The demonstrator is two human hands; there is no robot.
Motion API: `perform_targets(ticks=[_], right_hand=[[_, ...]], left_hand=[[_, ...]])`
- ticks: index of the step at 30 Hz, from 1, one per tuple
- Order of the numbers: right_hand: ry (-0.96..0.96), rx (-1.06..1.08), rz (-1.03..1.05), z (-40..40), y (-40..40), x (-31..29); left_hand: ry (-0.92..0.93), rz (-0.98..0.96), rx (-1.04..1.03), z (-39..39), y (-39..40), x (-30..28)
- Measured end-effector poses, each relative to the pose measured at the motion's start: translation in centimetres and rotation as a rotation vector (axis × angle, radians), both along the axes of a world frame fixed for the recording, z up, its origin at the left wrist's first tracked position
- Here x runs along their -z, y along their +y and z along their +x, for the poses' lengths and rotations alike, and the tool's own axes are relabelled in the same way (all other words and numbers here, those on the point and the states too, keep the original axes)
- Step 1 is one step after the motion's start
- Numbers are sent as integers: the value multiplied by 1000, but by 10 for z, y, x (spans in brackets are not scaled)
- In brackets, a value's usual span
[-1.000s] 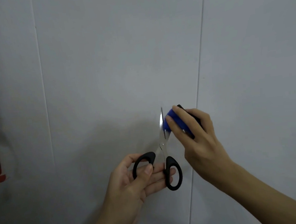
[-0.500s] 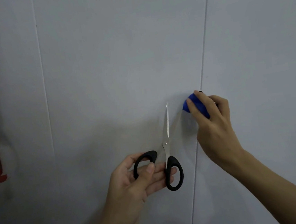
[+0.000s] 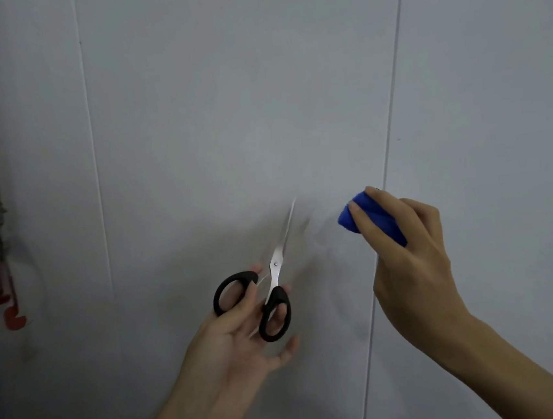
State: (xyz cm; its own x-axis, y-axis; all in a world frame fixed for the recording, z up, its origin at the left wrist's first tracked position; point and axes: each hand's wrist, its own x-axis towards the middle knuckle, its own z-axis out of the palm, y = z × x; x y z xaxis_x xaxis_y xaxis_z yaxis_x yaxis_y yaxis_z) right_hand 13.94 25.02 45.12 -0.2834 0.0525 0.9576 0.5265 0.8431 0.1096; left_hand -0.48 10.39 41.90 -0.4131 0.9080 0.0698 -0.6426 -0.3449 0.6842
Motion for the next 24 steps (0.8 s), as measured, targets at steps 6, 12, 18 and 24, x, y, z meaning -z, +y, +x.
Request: perform_targets(ticks=[6,12,18,24], right_hand=[[5,-8,2,-1,-5,3],[-4,-11,-20,0,-8,8],[-12,-6,-29,1,-9,12],[-15,-14,-32,3,-11,12]], left_hand=[[-28,49,-27,0,-3,-1],[-33,51,-27,-1,-8,-5],[-25,101,17,-2,-7,-3],[309,150,-191,0,-2,3]])
